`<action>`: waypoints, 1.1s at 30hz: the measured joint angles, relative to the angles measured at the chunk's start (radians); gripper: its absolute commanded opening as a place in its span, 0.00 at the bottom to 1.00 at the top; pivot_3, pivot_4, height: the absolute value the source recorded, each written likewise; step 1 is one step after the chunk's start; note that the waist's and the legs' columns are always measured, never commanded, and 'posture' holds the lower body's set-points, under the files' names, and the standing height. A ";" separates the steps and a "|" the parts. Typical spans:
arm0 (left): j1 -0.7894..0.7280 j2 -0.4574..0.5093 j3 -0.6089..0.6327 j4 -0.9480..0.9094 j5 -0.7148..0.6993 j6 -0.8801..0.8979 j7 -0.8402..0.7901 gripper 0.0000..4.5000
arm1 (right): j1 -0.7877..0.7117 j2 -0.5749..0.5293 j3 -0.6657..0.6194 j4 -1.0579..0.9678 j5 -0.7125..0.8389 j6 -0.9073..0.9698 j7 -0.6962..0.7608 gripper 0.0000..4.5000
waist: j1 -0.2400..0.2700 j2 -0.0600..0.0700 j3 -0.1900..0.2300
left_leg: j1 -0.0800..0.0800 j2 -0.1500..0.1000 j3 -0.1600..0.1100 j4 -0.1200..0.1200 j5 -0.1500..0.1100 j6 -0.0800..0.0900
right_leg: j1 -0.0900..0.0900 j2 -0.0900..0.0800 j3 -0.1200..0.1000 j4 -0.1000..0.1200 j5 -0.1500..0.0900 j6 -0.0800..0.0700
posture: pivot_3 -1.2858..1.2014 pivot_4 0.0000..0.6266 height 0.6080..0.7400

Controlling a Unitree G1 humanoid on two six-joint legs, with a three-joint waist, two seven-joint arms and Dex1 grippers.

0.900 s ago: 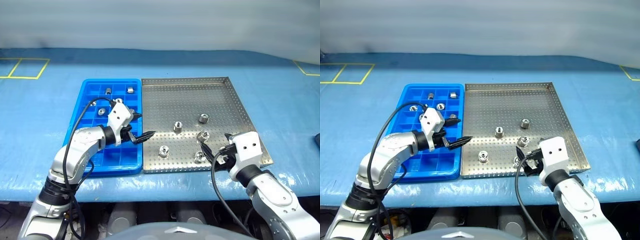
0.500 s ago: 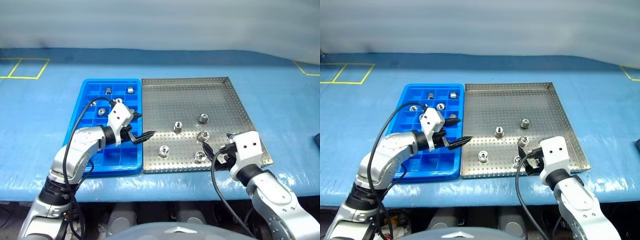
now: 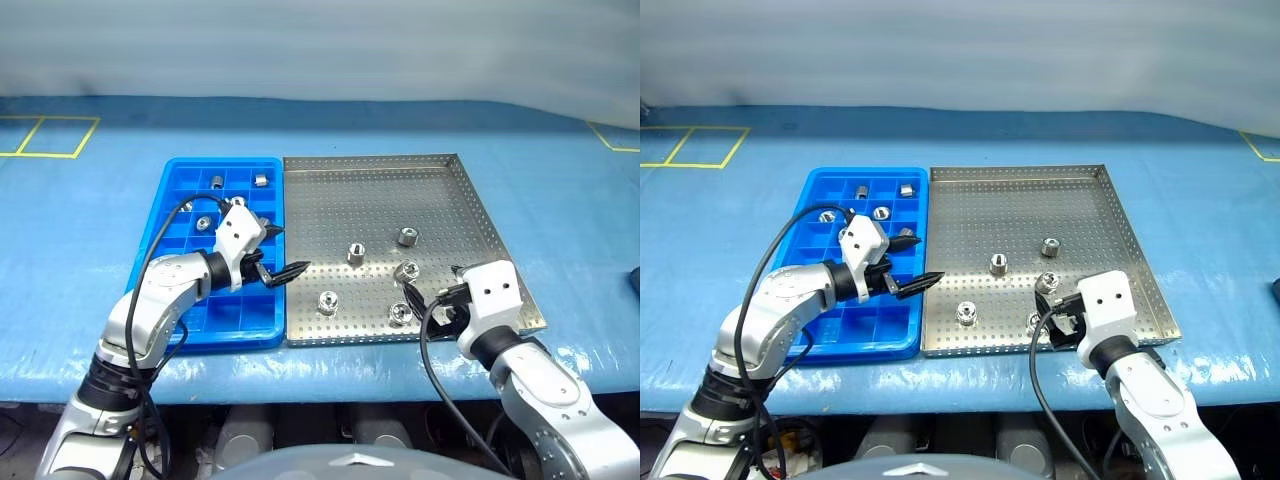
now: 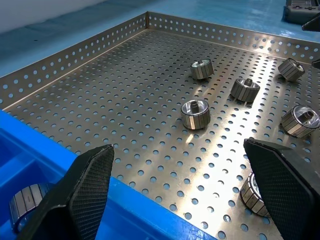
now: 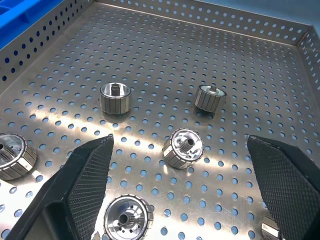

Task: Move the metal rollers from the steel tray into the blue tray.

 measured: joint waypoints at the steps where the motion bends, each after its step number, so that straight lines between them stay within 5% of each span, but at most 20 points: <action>1: 0.001 0.000 0.000 0.000 0.000 0.000 0.000 1.00 | 0.000 0.001 0.002 0.001 0.000 0.000 0.000 0.99 | 0.000 0.000 0.000 | 0.000 0.000 0.000 0.000 0.000 0.000 | 0.000 0.000 0.000 0.000 0.000 0.000 | 0.52 0.24 1.00; 17: -0.040 -0.021 0.006 0.004 -0.017 0.027 0.023 1.00 | -0.002 0.012 0.009 0.002 -0.013 -0.001 0.001 0.99 | 0.002 0.000 0.000 | 0.000 0.000 0.000 0.001 0.000 0.000 | 0.000 0.000 0.000 0.000 0.000 0.000 | 0.52 0.24 1.00; 33: -0.530 -0.313 -0.227 0.531 0.121 0.083 0.035 1.00 | 0.046 0.064 0.018 0.001 -0.050 -0.035 -0.016 0.99 | -0.018 0.000 0.000 | -0.001 -0.005 0.000 0.001 0.000 0.000 | -0.001 0.004 0.002 0.000 0.002 0.004 | 0.47 0.24 1.00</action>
